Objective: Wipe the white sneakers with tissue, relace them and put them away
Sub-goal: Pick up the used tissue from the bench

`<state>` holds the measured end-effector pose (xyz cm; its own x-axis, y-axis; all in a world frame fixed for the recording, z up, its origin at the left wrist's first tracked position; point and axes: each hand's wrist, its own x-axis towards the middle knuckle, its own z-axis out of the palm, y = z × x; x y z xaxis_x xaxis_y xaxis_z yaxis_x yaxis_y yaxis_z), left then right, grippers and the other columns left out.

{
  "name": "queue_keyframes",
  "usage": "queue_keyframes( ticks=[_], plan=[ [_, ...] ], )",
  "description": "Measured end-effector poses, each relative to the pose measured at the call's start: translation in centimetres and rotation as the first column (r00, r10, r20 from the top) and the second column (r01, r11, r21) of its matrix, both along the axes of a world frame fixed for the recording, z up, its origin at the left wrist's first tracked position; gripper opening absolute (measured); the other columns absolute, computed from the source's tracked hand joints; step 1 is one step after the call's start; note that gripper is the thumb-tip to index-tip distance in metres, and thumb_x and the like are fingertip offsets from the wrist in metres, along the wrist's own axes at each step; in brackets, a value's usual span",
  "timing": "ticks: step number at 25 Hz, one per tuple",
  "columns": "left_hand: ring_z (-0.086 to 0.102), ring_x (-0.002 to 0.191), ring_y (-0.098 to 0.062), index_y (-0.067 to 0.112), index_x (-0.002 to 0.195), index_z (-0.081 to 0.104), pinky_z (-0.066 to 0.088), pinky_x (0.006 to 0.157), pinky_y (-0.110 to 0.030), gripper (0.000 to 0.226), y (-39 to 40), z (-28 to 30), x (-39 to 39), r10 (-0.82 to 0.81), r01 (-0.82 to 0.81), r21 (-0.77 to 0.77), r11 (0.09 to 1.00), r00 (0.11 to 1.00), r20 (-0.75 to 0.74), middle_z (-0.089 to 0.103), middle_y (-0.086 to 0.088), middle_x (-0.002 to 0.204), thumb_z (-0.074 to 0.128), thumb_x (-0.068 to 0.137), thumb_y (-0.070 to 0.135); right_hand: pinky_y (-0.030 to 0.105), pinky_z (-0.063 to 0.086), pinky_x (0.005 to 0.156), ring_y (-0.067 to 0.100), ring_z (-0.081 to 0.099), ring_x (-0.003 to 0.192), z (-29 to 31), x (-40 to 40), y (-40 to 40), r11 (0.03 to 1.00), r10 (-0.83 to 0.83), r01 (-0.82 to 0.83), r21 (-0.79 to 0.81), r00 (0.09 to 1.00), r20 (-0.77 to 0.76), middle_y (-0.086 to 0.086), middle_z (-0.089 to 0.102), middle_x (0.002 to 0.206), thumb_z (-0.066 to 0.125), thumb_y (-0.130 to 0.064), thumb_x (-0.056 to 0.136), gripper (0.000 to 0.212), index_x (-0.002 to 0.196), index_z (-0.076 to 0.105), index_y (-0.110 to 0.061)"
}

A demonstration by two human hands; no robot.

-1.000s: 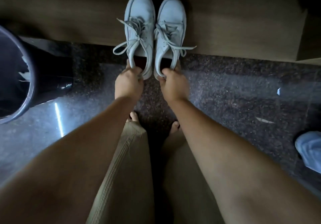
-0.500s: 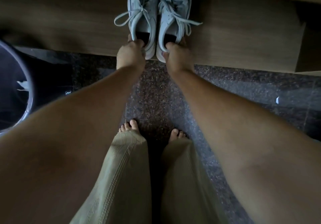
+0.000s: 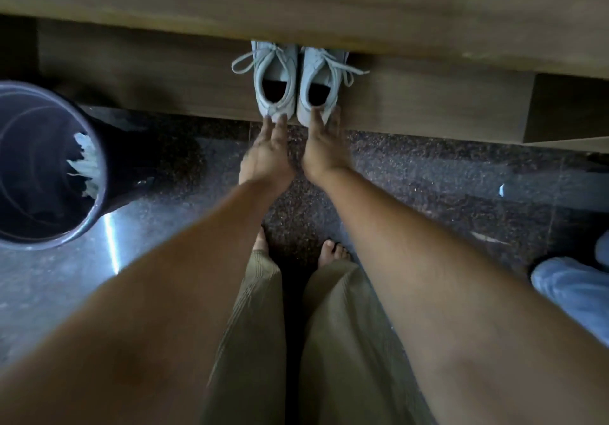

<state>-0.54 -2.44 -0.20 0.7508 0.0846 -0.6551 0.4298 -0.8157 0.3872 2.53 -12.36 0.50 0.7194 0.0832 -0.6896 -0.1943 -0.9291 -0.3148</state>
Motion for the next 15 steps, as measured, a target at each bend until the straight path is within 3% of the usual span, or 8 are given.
queue_keyframes(
  ticks=[2,4,6,9,12,14,15],
  plan=[
    [0.013,0.144,-0.022,0.026,0.150,0.007,0.022,0.113,-0.049,0.080,-0.3,3.0,-1.9,0.015,-0.015,0.029,0.999,1.000,0.014,0.001,0.001,0.159,0.051,0.085,0.012,0.049,0.030,0.110,0.032,0.004,0.145,2.7,-1.8,-0.6,0.999,0.046,-0.046,-0.005,0.999,-0.006,0.013,-0.017,0.157,0.045,-0.002,0.090,0.076,0.150,0.001,-0.014],
    [0.009,0.145,-0.020,0.024,0.149,0.013,0.015,0.115,-0.049,0.076,-0.4,6.3,-3.2,0.091,-0.096,0.080,0.992,0.993,0.074,0.005,0.000,0.159,0.051,0.084,0.012,0.049,0.035,0.106,0.031,0.011,0.144,5.9,-2.9,-1.6,0.992,0.126,-0.126,-0.015,0.992,0.028,0.011,-0.014,0.158,0.048,-0.003,0.088,0.075,0.150,0.005,-0.012],
    [0.024,0.141,-0.025,0.018,0.145,0.030,0.021,0.111,-0.048,0.067,-0.7,10.6,-4.2,0.141,-0.172,0.115,0.978,0.961,0.237,0.024,-0.006,0.155,0.052,0.082,0.012,0.045,0.042,0.099,0.032,0.033,0.136,10.2,-3.3,-2.8,0.980,0.201,-0.200,-0.021,0.975,0.096,0.007,-0.007,0.159,0.049,-0.006,0.087,0.070,0.148,0.015,-0.013],
    [0.058,0.109,-0.032,0.014,0.123,0.057,0.041,0.091,-0.046,0.052,-0.8,16.7,-4.9,0.125,-0.234,0.156,0.960,0.852,0.508,0.059,-0.009,0.127,0.052,0.071,0.015,0.037,0.049,0.086,0.027,0.053,0.119,17.5,-3.7,-4.6,0.978,0.202,-0.210,0.008,0.948,0.244,-0.001,0.021,0.156,0.049,-0.012,0.089,0.053,0.140,0.037,-0.018],
    [0.057,0.108,-0.030,0.016,0.119,0.059,0.039,0.089,-0.045,0.047,-0.2,20.8,-3.6,0.090,-0.237,0.172,0.956,0.797,0.597,0.061,-0.005,0.124,0.054,0.073,0.015,0.034,0.051,0.065,0.029,0.064,0.092,23.5,-2.0,-6.0,0.989,0.101,-0.143,0.038,0.839,0.535,0.002,0.056,0.123,0.055,-0.010,0.082,0.036,0.116,0.062,-0.020],
    [0.052,0.118,-0.029,0.016,0.123,0.056,0.035,0.097,-0.046,0.045,0.1,22.7,-1.5,0.055,-0.202,0.169,0.965,0.783,0.620,0.056,-0.004,0.131,0.058,0.079,0.011,0.036,0.055,0.063,0.031,0.063,0.086,25.6,1.0,-7.1,0.998,0.026,-0.059,0.024,0.729,0.684,0.006,0.060,0.113,0.060,-0.008,0.077,0.038,0.114,0.065,-0.019],
    [0.047,0.125,-0.028,0.016,0.128,0.053,0.031,0.102,-0.047,0.046,0.1,23.4,-0.1,0.035,-0.171,0.170,0.970,0.795,0.605,0.052,-0.004,0.137,0.060,0.082,0.012,0.038,0.055,0.068,0.032,0.061,0.090,26.3,2.9,-7.5,1.000,0.003,-0.010,0.006,0.727,0.687,0.007,0.057,0.118,0.058,-0.010,0.081,0.043,0.122,0.060,-0.020]
  ],
)
